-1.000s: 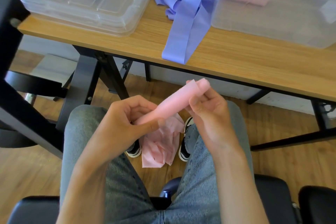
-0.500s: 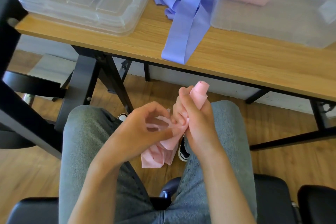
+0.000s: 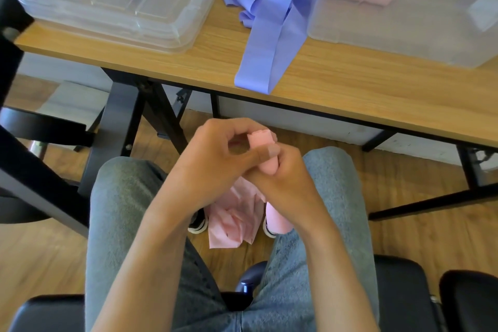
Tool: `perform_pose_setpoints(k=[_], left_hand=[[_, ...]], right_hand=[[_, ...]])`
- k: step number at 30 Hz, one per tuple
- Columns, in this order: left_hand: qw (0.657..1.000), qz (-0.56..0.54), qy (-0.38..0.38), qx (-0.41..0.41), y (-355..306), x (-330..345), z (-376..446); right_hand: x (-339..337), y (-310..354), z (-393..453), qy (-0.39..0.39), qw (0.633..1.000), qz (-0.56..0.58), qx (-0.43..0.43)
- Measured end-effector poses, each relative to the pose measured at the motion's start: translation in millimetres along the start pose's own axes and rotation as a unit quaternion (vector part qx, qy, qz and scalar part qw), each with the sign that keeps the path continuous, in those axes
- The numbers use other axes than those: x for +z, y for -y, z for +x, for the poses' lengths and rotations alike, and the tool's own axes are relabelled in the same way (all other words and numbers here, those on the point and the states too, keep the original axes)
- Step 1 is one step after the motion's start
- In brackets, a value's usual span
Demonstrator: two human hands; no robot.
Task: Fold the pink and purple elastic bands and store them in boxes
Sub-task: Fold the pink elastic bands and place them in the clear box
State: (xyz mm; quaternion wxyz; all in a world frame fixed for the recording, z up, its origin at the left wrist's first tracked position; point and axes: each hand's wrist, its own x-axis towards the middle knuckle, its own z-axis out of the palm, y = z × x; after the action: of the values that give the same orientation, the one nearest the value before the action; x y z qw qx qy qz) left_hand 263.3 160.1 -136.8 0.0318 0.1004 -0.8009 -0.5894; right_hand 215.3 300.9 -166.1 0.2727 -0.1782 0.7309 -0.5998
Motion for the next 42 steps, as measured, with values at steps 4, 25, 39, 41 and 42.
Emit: perform_pose_setpoints(k=[4,25,39,41,42], left_hand=[[0.998,-0.003,-0.063,0.011,0.4,2.5,0.4],[0.994,0.017,-0.087,0.058,7.0,25.5,-4.7],[0.985,-0.063,-0.153,0.046,-11.7,-10.8,27.4],[0.988,-0.073,-0.131,0.046,-20.0,-18.8,34.8],[0.989,-0.072,-0.116,0.047,-24.8,-23.4,38.2]], right_hand=[[0.4,-1.1,1.7,-0.002,0.999,-0.019,0.025],[-4.0,3.8,0.2,-0.045,0.996,-0.060,0.057],[-50.5,31.3,9.7,0.031,0.998,-0.054,-0.011],[-64.5,41.2,11.3,0.028,0.998,-0.060,-0.018],[-71.3,47.0,12.0,0.025,0.997,-0.064,-0.021]])
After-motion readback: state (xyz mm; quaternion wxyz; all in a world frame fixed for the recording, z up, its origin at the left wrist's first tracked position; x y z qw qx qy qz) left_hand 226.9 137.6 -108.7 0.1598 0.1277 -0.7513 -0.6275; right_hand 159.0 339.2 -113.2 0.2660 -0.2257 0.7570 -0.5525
